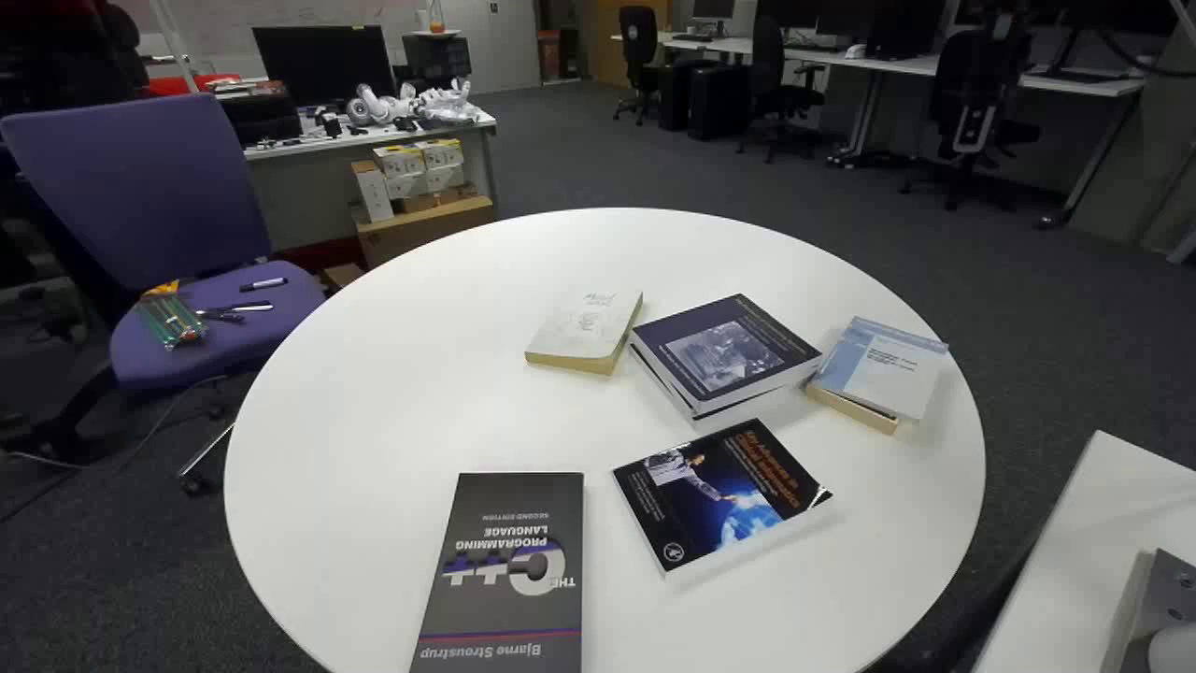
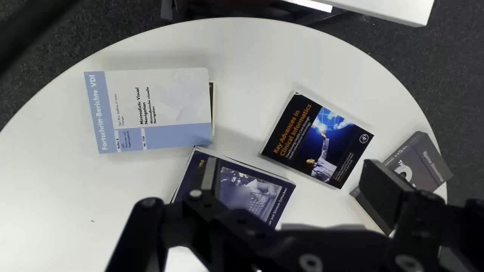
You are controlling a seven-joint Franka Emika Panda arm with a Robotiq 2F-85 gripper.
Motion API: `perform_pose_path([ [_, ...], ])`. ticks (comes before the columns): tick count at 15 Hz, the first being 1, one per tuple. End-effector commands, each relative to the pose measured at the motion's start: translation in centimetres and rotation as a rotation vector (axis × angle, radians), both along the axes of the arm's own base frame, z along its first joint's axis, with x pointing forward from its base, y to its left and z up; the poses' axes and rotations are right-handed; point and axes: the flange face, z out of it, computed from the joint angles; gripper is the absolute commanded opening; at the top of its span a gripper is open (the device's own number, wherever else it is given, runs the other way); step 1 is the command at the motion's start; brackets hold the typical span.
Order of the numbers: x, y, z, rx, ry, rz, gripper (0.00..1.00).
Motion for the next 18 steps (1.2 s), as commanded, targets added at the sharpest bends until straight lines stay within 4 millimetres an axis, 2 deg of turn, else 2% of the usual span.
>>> perform_pose_path([
  [1,0.0,0.0,0.0,0.000,0.000,0.000,1.00],
  [6,6.0,1.3,-2.7,-0.014,-0.083,-0.179,1.00],
  [12,13.4,2.2,-8.0,0.023,-0.100,-0.439,1.00],
  [15,16.8,1.7,-8.6,0.056,-0.079,-0.519,1.00],
  [16,18.1,1.6,-8.6,0.114,-0.098,-0.540,1.00],
  [17,18.6,1.6,-8.6,0.144,-0.043,-0.558,1.00],
  [18,16.6,2.2,-9.5,0.090,-0.077,-0.517,1.00],
])
